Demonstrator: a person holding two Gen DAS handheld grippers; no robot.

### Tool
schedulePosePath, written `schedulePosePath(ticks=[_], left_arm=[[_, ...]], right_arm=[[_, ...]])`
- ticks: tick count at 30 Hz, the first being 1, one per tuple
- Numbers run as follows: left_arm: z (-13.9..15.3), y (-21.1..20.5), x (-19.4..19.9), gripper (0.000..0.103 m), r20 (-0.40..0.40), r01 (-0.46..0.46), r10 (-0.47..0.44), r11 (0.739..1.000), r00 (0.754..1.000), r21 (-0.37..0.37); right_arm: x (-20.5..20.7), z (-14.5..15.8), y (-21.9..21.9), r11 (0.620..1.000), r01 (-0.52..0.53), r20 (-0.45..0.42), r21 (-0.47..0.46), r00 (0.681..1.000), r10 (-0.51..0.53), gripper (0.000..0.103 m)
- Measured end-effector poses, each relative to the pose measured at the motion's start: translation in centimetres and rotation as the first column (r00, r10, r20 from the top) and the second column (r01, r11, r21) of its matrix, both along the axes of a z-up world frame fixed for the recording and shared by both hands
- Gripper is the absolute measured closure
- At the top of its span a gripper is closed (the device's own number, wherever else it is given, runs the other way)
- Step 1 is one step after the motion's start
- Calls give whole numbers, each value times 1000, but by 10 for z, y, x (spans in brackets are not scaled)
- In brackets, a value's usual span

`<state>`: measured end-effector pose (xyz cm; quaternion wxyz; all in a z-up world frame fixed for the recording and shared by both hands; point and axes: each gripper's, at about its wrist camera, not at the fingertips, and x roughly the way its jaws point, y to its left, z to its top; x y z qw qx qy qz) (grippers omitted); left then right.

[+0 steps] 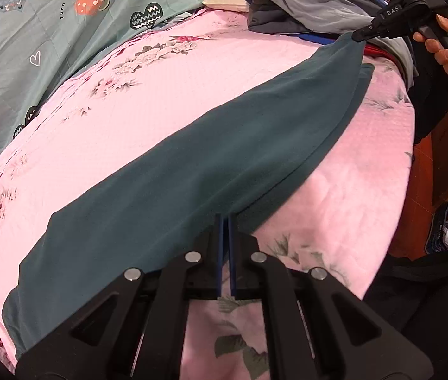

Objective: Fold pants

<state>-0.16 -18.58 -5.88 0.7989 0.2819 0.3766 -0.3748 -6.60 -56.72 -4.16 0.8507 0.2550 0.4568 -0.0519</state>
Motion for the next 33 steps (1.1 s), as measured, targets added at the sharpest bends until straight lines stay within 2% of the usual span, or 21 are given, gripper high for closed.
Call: schedulePosePath(ticks=[8,12,15,16,17,18,19,21,25,28,30,31,32,33], left_arm=[[-1,9,-13,102,-30,33,-33,999,999,5],[-1,10,-16,102,-37,37,-37,999,999,2],[-9,9,-18,101,-40,40,-39,999,998,29],[-13,8,-16,99,-41,27,-26,999,999,41],[-13,9,-15,95,-28,15,-14,999,1000,35],[-11,10,-15,84,-22,6,-5,999,1000,32],[-8,13,-15,68,-24,0,1,1000,1000,19],[8,20,-21,52,8,4,-4,1000,1000,-24],[39,31,-25,39,78,7,0,996,997,-90],[30,23,-7,39,49,-41,45,996,998,-81],[9,16,9,42,11,-83,83,996,996,-35],[-1,15,17,50,-20,-104,104,994,994,-16],[-11,15,23,51,-69,-116,115,993,991,-8],[-11,18,24,50,-76,-123,120,992,990,-31]], right_arm=[[-9,-37,-1,1000,12,-87,-17,996,-13,100],[-9,-42,-1,1000,15,-92,-19,996,-17,100],[-8,-43,4,999,-17,-104,-43,994,12,98],[-8,-42,5,999,-18,-104,-49,995,13,96],[-9,-41,5,999,-14,-99,-49,995,10,83],[-11,-38,4,999,-6,-91,-49,996,1,75],[-15,-34,4,998,3,-78,-59,997,-7,75],[-21,-21,3,998,11,-47,-69,999,-15,75],[-18,8,17,997,-9,40,-80,999,12,77],[11,8,37,996,-69,51,-49,996,71,77],[35,-8,47,995,-88,3,-36,996,89,78],[47,-22,47,996,-83,-37,-42,996,82,78],[53,-31,45,996,-69,-68,-60,996,65,81],[59,-41,40,996,-44,-101,-78,994,36,81]])
